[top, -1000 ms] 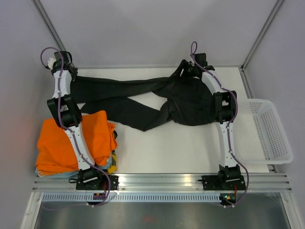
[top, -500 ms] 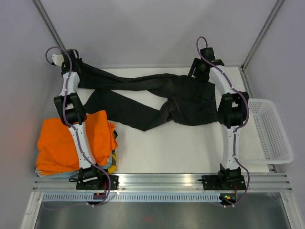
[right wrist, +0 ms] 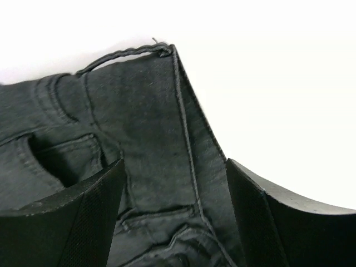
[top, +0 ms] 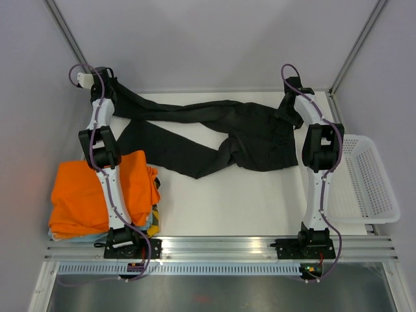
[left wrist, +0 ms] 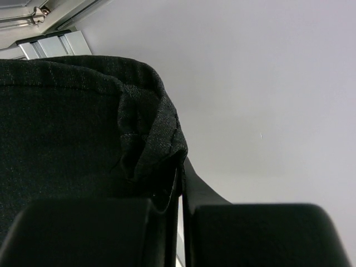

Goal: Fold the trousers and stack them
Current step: Flatten the trousers out

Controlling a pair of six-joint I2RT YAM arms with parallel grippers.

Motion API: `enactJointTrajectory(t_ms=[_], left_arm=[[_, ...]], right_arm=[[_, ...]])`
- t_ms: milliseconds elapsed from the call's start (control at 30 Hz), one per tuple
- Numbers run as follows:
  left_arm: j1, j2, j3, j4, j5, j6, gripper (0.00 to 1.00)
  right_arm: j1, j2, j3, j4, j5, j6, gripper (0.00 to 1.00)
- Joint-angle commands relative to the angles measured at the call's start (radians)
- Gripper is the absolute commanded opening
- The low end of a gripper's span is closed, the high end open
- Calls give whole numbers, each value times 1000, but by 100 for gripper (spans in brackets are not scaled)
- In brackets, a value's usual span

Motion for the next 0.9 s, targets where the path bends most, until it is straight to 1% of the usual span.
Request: enactJointTrajectory(t_ms=[0, 33, 133, 200, 233, 333, 400, 433, 467, 533, 633, 733, 767, 833, 867], left_arm=[[3, -68, -6, 26, -15, -2, 2], [3, -72, -19, 20, -16, 1, 2], [3, -91, -20, -31, -27, 24, 2], [3, -104, -20, -72, -30, 33, 2], [4, -118, -22, -89, -32, 36, 2], [6, -155, -23, -164, -33, 39, 2], [3, -181, -25, -213, -44, 35, 2], [3, -195, -26, -265, -62, 30, 2], [3, -225, -26, -301, -79, 23, 2], [3, -264, -45, -362, -128, 10, 2], [3, -364, -94, -384, -170, 12, 2], [3, -448, -105, -442, -237, 24, 2], [4, -465, -103, -469, -248, 30, 2], [3, -512, -100, -499, -268, 46, 2], [3, -526, -99, -517, -271, 46, 2]], right_arm=[[14, 45, 0, 21, 23, -21, 79], [14, 56, 3, 24, 21, -20, 78], [13, 81, 3, 44, 14, -21, 69], [8, 95, 3, 76, 2, -29, 51], [5, 98, 10, 86, -11, -29, 33], [-12, 104, 45, 74, -19, -20, 0], [-20, 78, 48, 70, 0, -24, 0], [-27, 64, 46, 69, 14, -35, 0], [-64, 52, 42, 67, 20, -44, 0], [-85, 14, 30, 67, 31, -61, 0], [-124, -36, 0, 96, 11, -110, 0], [-132, -71, -35, 155, -89, -190, 0], [-130, -77, -47, 187, -170, -205, 0], [-129, -100, -95, 224, -251, -224, 0], [-124, -109, -110, 256, -323, -230, 0]])
